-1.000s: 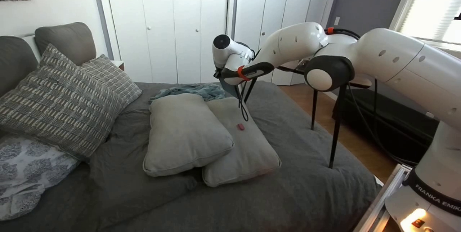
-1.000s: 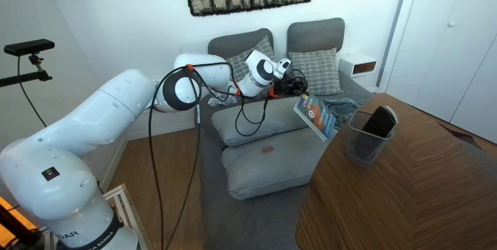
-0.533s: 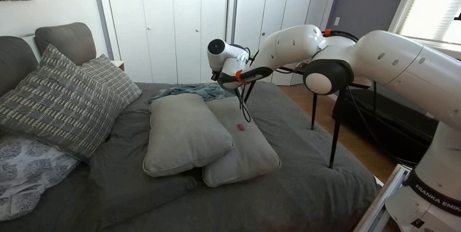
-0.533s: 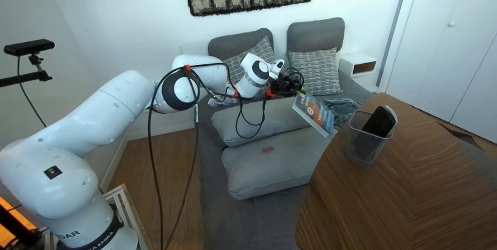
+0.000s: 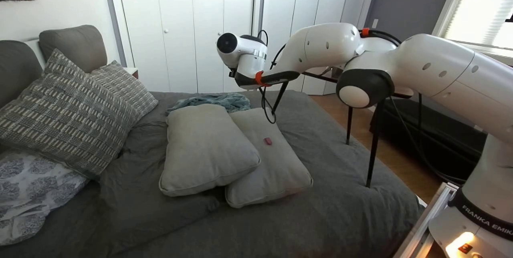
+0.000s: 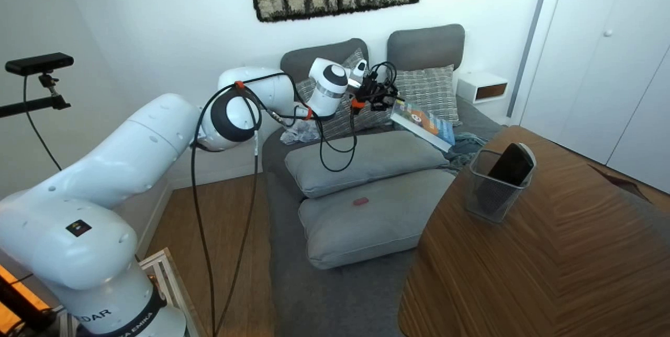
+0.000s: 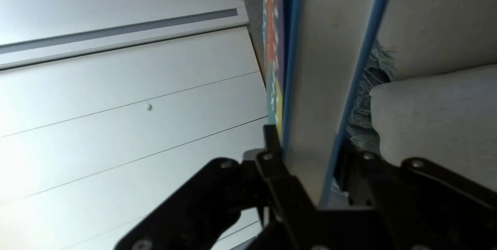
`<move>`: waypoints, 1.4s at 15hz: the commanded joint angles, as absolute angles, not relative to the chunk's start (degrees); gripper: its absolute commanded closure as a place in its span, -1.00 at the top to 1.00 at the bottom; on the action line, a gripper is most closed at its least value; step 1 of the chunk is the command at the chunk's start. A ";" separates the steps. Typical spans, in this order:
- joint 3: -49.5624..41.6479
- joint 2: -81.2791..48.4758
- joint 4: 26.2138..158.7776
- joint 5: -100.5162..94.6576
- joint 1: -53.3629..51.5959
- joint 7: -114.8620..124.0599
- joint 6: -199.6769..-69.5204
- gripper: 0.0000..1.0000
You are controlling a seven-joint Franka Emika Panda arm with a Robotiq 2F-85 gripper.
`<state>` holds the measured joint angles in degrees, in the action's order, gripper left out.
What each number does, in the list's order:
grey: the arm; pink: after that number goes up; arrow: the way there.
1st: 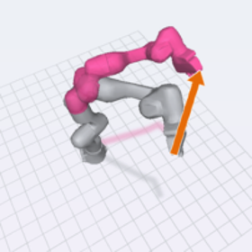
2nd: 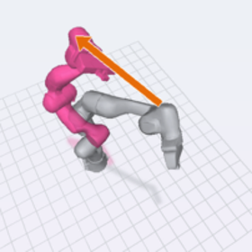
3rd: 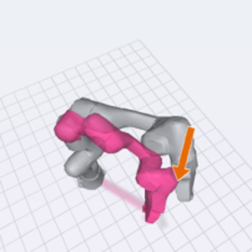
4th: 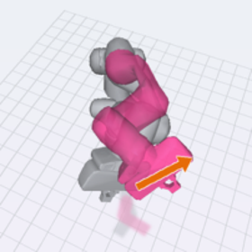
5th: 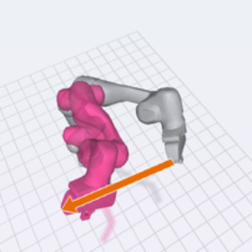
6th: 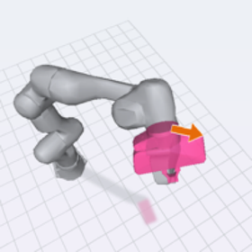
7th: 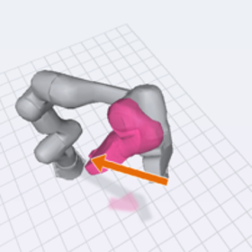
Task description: Pick up the book on the bed and put it on the three legged table top
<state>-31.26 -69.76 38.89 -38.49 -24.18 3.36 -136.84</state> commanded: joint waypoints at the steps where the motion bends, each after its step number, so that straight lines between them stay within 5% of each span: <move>1: -35.63 -69.77 34.53 -42.05 -24.29 -0.83 -133.85 -0.80; 11: -49.40 -70.81 31.00 -44.80 -22.35 3.67 -126.55 -0.80; 18: -47.77 -70.11 32.91 -39.77 -19.35 16.77 -118.80 -0.80; 19: -47.30 -70.06 34.13 -40.24 -19.69 14.56 -119.95 -0.30; 21: -47.00 -70.23 34.19 -39.65 -19.16 16.46 -119.94 -0.30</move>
